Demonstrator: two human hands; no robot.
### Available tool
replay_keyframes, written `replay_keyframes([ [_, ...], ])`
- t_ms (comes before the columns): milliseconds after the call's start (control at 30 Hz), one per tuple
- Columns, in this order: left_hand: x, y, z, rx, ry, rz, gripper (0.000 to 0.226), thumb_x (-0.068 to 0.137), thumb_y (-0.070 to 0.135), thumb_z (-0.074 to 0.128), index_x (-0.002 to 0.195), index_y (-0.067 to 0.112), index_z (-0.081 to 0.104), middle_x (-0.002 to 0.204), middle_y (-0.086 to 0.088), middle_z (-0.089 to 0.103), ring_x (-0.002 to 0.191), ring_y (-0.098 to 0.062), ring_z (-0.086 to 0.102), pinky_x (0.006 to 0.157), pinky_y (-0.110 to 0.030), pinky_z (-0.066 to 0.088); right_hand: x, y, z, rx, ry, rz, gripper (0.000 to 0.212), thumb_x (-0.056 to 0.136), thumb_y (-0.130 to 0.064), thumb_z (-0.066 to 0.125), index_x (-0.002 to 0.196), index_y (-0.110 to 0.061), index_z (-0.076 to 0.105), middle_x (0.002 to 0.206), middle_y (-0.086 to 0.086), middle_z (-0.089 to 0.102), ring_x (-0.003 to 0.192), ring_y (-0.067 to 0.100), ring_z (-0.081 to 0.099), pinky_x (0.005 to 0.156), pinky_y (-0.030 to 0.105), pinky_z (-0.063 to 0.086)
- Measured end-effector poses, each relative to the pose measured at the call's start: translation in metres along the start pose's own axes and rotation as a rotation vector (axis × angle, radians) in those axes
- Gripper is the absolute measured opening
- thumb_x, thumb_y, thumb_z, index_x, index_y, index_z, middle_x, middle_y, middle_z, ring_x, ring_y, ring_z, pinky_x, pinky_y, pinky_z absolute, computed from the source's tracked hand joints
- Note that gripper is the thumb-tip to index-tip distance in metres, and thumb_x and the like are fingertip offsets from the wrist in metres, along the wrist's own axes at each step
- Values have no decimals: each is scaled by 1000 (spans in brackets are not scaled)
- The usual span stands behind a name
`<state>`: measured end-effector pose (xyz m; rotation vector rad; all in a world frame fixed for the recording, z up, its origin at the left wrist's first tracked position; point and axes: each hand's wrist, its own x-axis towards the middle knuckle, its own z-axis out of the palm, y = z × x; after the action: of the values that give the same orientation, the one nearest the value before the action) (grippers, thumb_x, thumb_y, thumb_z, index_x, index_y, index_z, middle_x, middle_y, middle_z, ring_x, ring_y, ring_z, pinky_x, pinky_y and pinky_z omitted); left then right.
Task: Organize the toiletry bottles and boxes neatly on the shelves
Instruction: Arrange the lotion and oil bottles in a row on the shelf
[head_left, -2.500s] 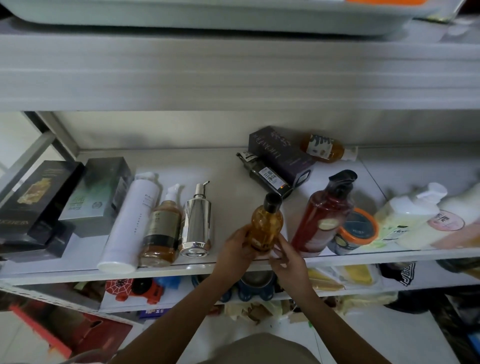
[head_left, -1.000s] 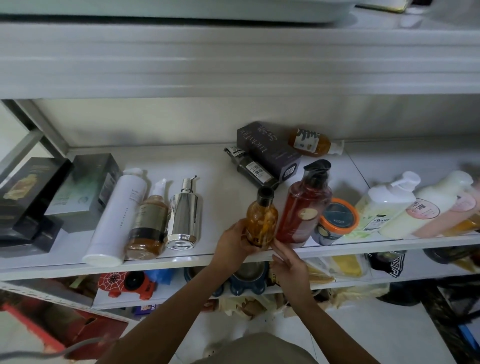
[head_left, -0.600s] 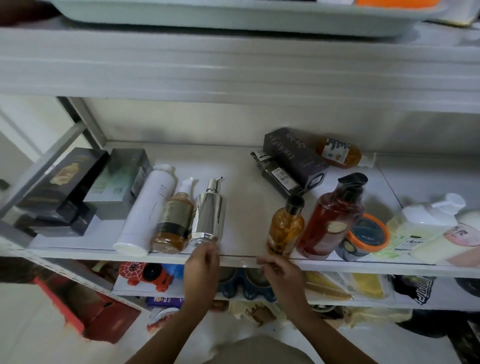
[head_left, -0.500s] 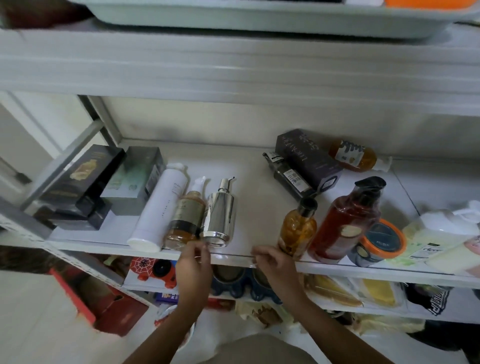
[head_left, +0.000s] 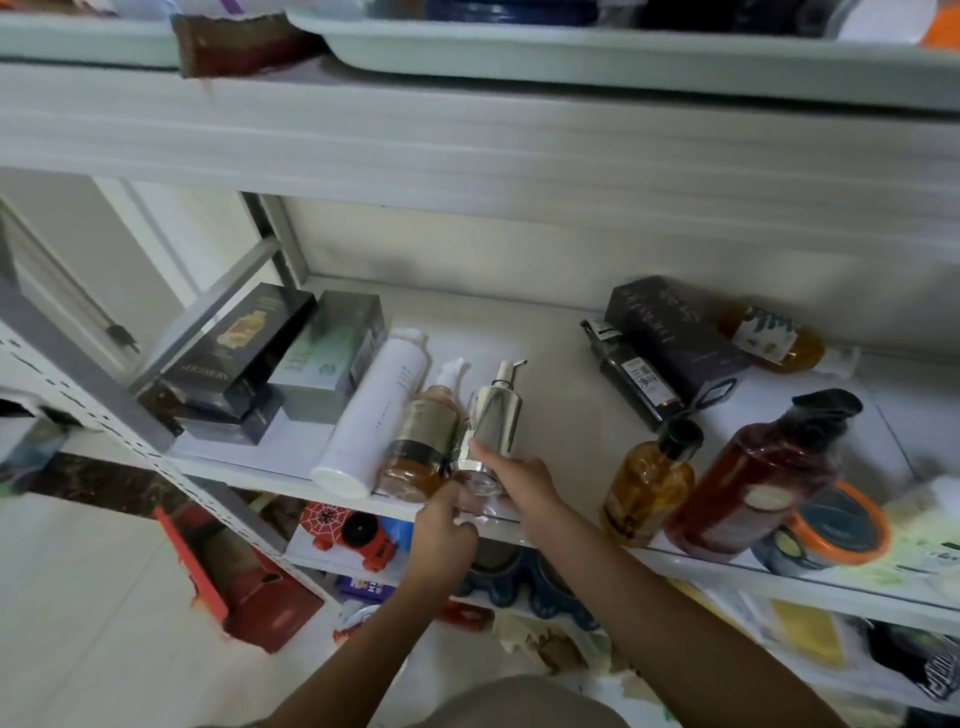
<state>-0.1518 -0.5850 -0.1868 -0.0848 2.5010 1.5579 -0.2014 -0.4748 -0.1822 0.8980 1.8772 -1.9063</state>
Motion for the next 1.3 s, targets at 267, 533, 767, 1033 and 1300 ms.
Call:
replay_keyframes([
  [267, 6, 0, -4, -218, -29, 5, 45, 96, 15, 51, 134, 24, 28, 114, 7, 58, 105, -9, 57, 93, -29, 45, 6, 2, -15, -29, 4, 12, 55, 53, -50, 81, 88, -8, 71, 86, 9, 73, 81, 21, 69, 82, 34, 56],
  [533, 31, 4, -11, -116, -218, 87, 33, 88, 38, 63, 116, 21, 58, 89, -6, 64, 82, -16, 60, 73, -30, 51, -3, 34, -46, 136, -277, -193, 30, 84, -20, 67, 106, 0, 65, 90, 0, 73, 97, 19, 65, 94, 33, 51],
  [767, 31, 12, -2, -150, -326, 228, 41, 86, 12, 67, 125, 14, 52, 100, 9, 64, 87, 5, 62, 73, -12, 48, -5, 50, -59, 345, -339, -267, 54, 69, -20, 74, 119, -9, 58, 119, 9, 66, 113, 22, 61, 92, 29, 50],
  [1033, 30, -9, 16, 24, -206, 163, 51, 67, 20, 84, 104, 25, 49, 101, 6, 55, 93, -9, 57, 73, -13, 47, -15, 51, -79, -148, -205, -510, 55, 77, -2, 71, 125, -26, 55, 110, -7, 67, 105, 3, 62, 83, 17, 50],
  [1300, 31, 1, 31, 143, -118, 244, 62, 59, 31, 88, 105, 27, 46, 100, 12, 47, 90, -4, 50, 71, -10, 40, -15, 72, -80, -164, -34, -508, 55, 81, -7, 67, 131, -23, 52, 120, -7, 64, 113, 5, 58, 100, 26, 47],
])
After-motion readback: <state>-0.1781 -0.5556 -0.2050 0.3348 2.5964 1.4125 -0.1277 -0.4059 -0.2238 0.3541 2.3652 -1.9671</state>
